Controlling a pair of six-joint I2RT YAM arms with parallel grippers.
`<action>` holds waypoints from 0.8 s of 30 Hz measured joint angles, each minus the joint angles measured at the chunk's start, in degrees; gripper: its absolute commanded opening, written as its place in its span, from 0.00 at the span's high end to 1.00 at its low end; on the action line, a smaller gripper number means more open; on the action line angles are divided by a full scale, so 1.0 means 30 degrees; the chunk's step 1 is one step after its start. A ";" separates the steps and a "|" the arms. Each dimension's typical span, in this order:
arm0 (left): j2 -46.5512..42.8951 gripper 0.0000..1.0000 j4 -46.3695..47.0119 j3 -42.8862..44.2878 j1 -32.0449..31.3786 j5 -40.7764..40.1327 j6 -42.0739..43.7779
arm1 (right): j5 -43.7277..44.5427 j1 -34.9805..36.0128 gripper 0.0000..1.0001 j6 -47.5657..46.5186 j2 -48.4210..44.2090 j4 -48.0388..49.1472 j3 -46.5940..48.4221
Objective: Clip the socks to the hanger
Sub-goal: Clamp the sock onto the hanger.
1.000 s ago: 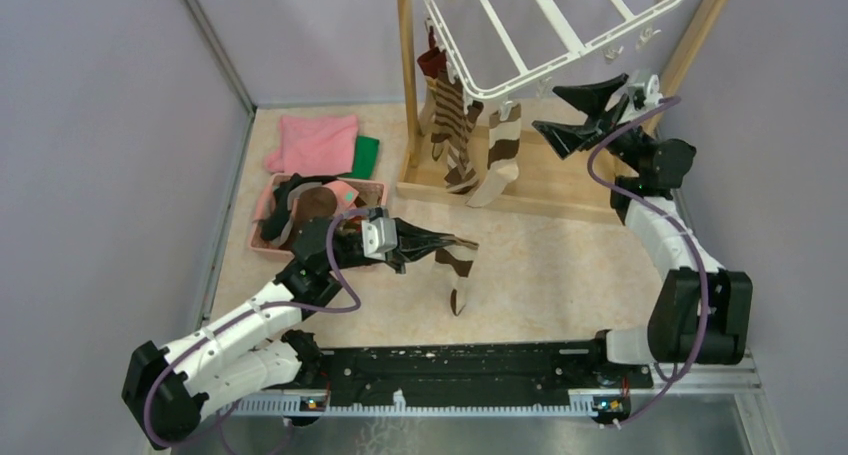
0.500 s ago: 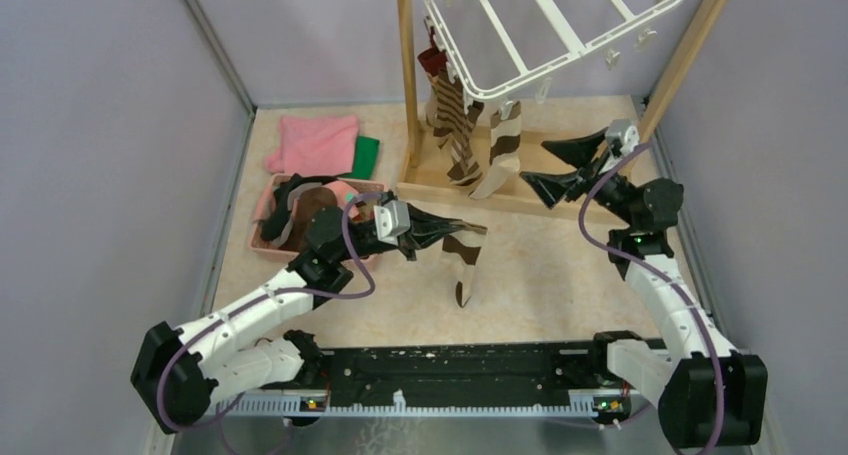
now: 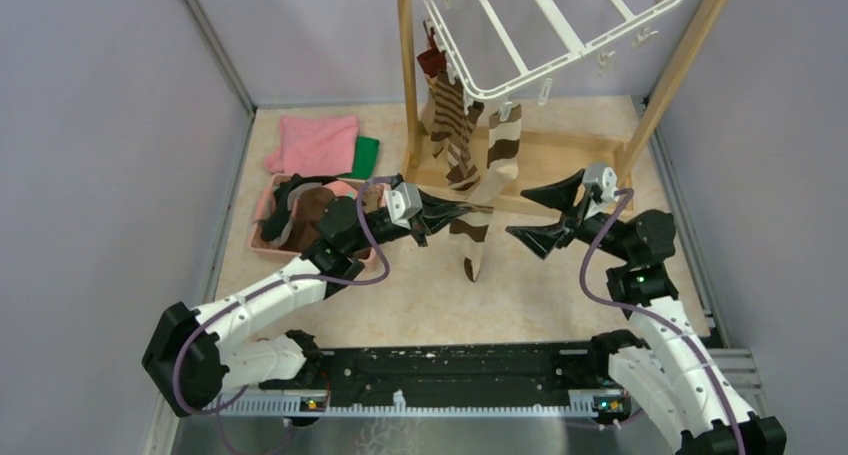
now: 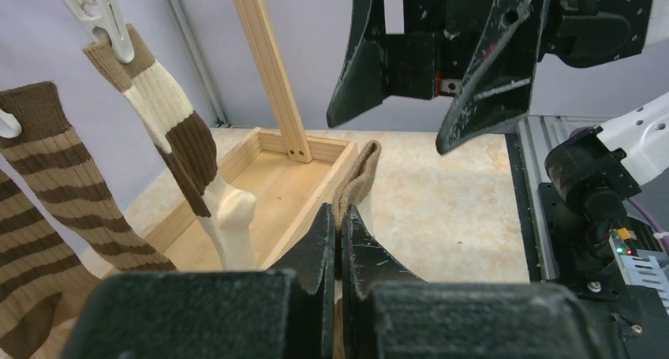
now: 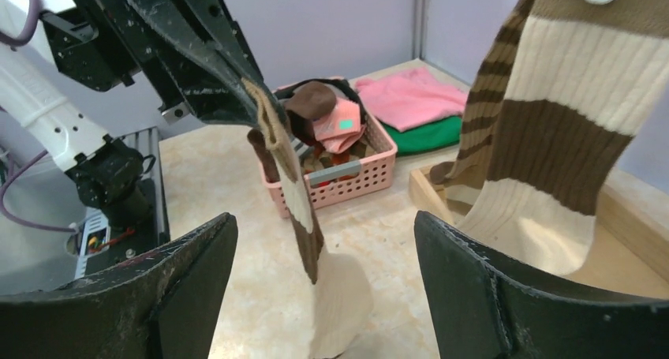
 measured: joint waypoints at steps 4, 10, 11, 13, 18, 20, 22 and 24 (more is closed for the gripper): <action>0.0270 1.00 0.0444 0.0073 0.0000 -0.0007 -0.0517 | 0.0350 0.1107 0.22 -0.0044 0.0401 0.0000 -0.0197; 0.0670 1.00 0.1005 0.0342 -0.0066 0.0007 -0.1377 | 0.1690 0.2776 0.27 -0.0583 0.1282 0.0233 -0.0277; 0.0736 1.00 0.1093 0.0386 -0.0095 0.0007 -0.1450 | 0.1814 0.2914 0.28 -0.0692 0.1399 0.0321 -0.0277; 0.0845 1.00 0.1195 0.0430 -0.0146 0.0007 -0.1596 | 0.2055 0.3082 0.29 -0.0903 0.1566 0.0532 -0.0284; 0.0874 1.00 0.1290 0.0430 -0.0182 0.0015 -0.1858 | 0.2251 0.3198 0.33 -0.1268 0.1472 0.1683 -0.0539; 0.0874 1.00 0.1282 0.0430 -0.0197 0.0022 -0.1902 | 0.2229 0.3206 0.34 -0.1362 0.1355 0.2084 -0.0714; 0.0874 1.00 0.1290 0.0430 -0.0197 0.0044 -0.1909 | 0.2208 0.3279 0.36 -0.1479 0.1304 0.2448 -0.0816; 0.0874 1.00 0.1290 0.0430 -0.0197 0.0102 -0.1916 | 0.2178 0.3402 0.40 -0.1668 0.1304 0.2674 -0.0816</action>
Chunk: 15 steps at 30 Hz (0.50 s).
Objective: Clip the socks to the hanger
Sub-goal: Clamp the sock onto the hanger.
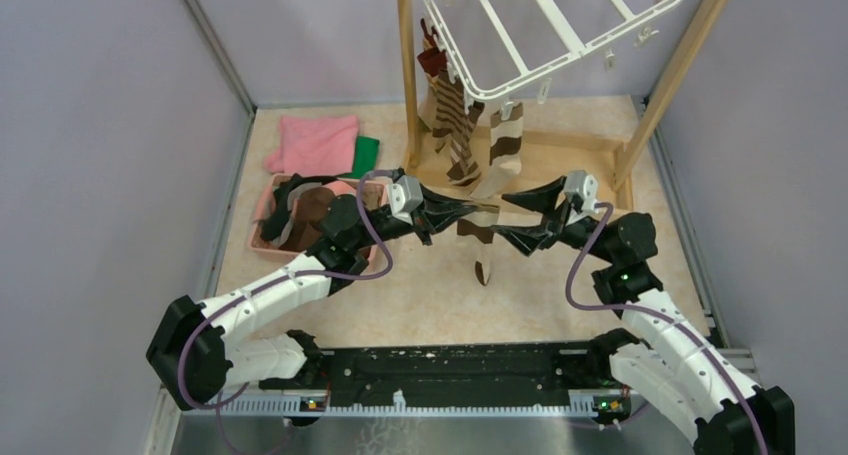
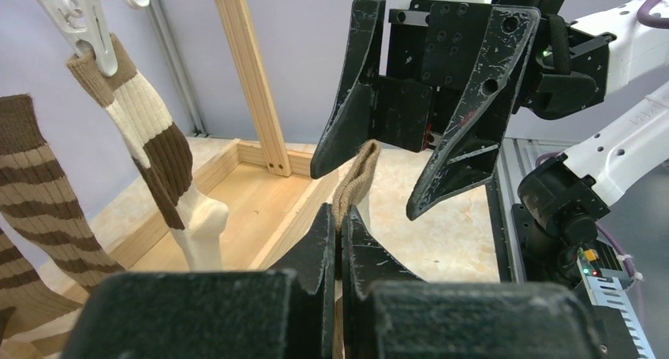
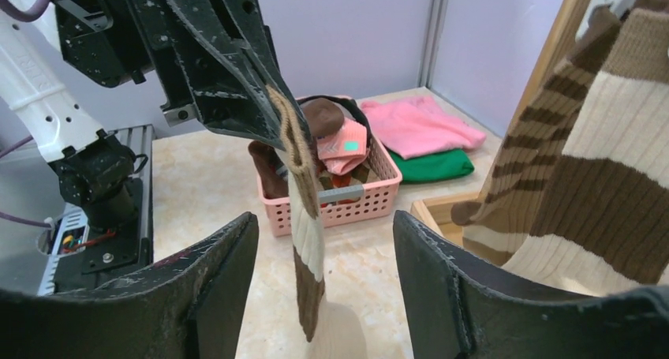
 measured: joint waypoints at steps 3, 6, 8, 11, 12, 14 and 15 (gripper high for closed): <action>0.0000 1.00 0.0000 0.0000 0.0000 0.0131 -0.0066 | -0.0029 0.0364 0.45 -0.0393 -0.0015 0.0495 -0.0138; 0.0000 1.00 0.0000 0.0000 0.0000 0.0299 -0.0095 | -0.0087 0.0612 0.52 -0.0729 -0.0087 0.1173 -0.0605; 0.0000 1.00 0.0000 0.0000 0.0000 0.0423 -0.0146 | -0.0182 0.0714 0.56 -0.0911 -0.0073 0.1566 -0.0838; 0.0000 1.00 0.0000 0.0007 -0.0007 0.0437 -0.0248 | -0.0408 0.0780 0.60 -0.1107 0.0000 0.1858 -0.0845; 0.0000 1.00 0.0000 0.0007 -0.0007 0.0437 -0.0291 | -0.0474 0.0801 0.62 -0.1195 0.0015 0.1945 -0.0845; 0.0000 1.00 0.0000 0.0029 -0.0007 0.0466 -0.0364 | -0.0525 0.0831 0.65 -0.1275 0.0029 0.2025 -0.0845; 0.0000 1.00 0.0015 0.0036 -0.0007 0.0495 -0.0415 | -0.0539 0.0867 0.67 -0.1326 0.0036 0.2106 -0.0845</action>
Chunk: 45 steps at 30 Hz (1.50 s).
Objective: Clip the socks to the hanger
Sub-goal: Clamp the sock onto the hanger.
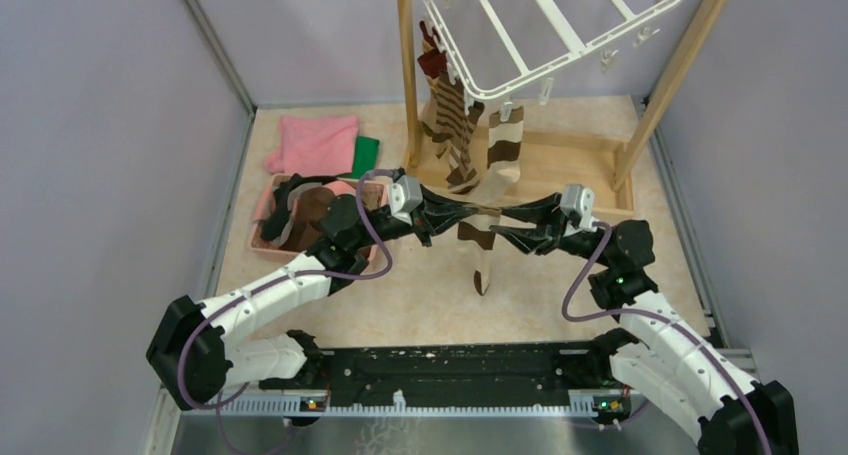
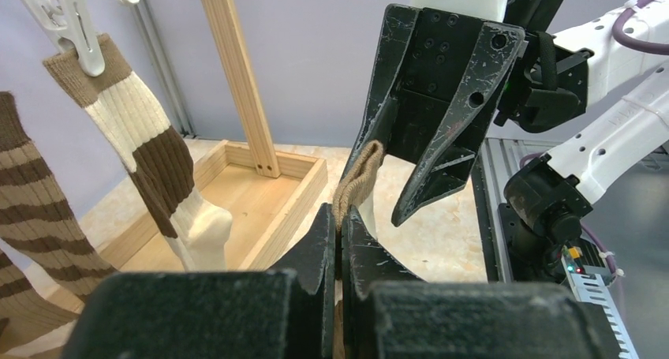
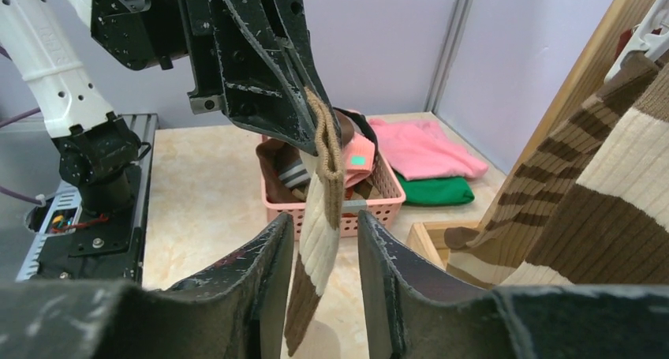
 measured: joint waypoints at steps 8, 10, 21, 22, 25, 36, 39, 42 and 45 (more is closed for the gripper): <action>0.0000 1.00 0.0284 0.0073 -0.0007 0.0430 -0.0240 | -0.0350 0.0233 0.97 0.0036 0.0546 0.0984 -0.0007; 0.0000 1.00 0.0291 0.0073 -0.0007 0.0437 -0.0306 | -0.0554 0.0270 1.00 0.0284 0.0656 0.1297 -0.0051; -0.0007 0.75 0.0262 0.0073 -0.0058 -0.0408 -0.0576 | -0.2339 0.0270 1.00 0.0015 -0.1129 -0.1800 0.0386; 0.0015 0.74 0.0248 0.0087 -0.0051 -0.0437 -0.0634 | -0.2492 0.0270 1.00 0.0189 -0.1239 -0.1785 0.0386; 0.0678 0.71 0.0182 0.0743 -0.0044 -0.0102 -0.0940 | -0.2747 0.0270 1.00 0.0976 -0.1362 -0.1290 0.0386; 0.1712 0.46 -0.1100 0.1705 -0.0044 -0.0102 -0.1144 | -0.1770 0.0270 1.00 0.0714 -0.2688 -0.2922 0.0401; 0.0947 0.36 -0.1967 0.1705 -0.0044 -0.0794 -0.0459 | -0.0430 0.0270 1.00 -0.0233 -0.3781 -0.4583 0.0423; -0.0233 0.28 -0.2674 0.1705 -0.0036 -0.1479 0.0240 | 0.1370 0.0277 1.00 -0.1078 -0.4925 -0.6084 0.0423; -0.1239 0.26 -0.2936 0.1749 -0.0029 -0.1749 0.0597 | 0.3118 0.0277 1.00 -0.1639 -0.5654 -0.7184 0.0430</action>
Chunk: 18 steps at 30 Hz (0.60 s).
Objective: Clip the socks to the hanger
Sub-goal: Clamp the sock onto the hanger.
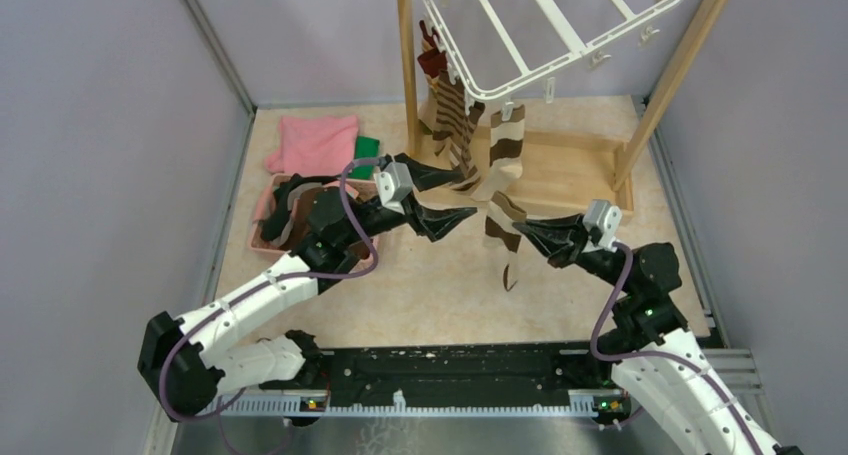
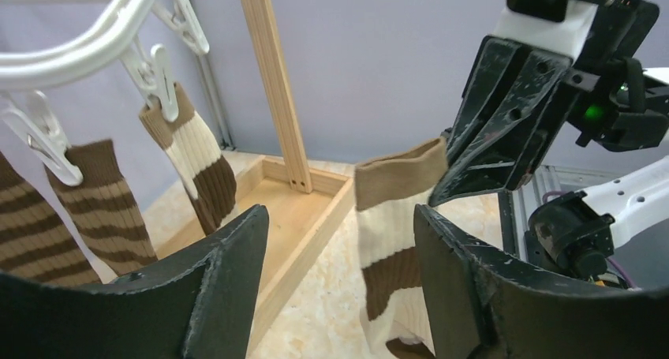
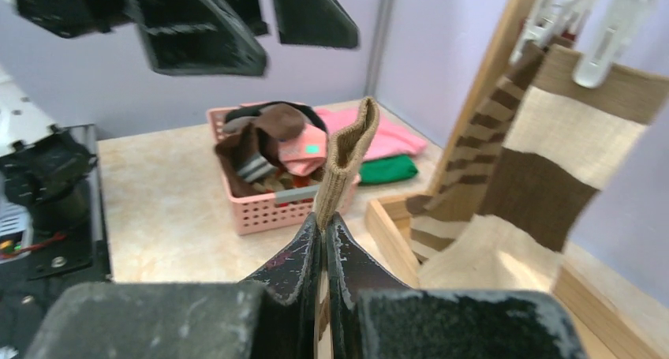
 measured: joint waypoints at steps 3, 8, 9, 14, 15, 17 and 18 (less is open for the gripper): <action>-0.0138 0.25 -0.0262 0.0408 0.0000 0.0102 -0.0175 | 0.1690 0.0000 1.00 -0.0328 -0.0335 -0.0816 0.0000; 0.0976 0.26 -0.0306 0.1588 0.0000 0.0561 -0.1282 | 0.4146 0.0000 1.00 -0.0539 -0.0743 -0.1865 0.0000; 0.1282 0.26 -0.0255 0.1829 0.0000 0.0648 -0.1617 | 0.4677 0.0000 1.00 -0.0561 -0.0903 -0.2025 0.0000; 0.3344 0.25 -0.0131 0.3730 0.0000 0.0816 -0.3147 | 0.7147 0.0000 1.00 -0.0561 -0.1887 -0.2215 0.0000; 0.3840 0.25 -0.0168 0.4255 0.0000 0.0758 -0.3381 | 0.7628 0.0000 1.00 -0.0561 -0.2055 -0.2208 0.0000; 0.4772 0.23 -0.0357 0.5362 -0.0015 0.0481 -0.3803 | 0.8495 0.0000 1.00 -0.0561 -0.2273 -0.2208 0.0000; 0.5275 0.21 -0.0539 0.5974 -0.0036 0.0175 -0.3985 | 0.8888 0.0000 1.00 -0.0561 -0.2331 -0.2208 0.0000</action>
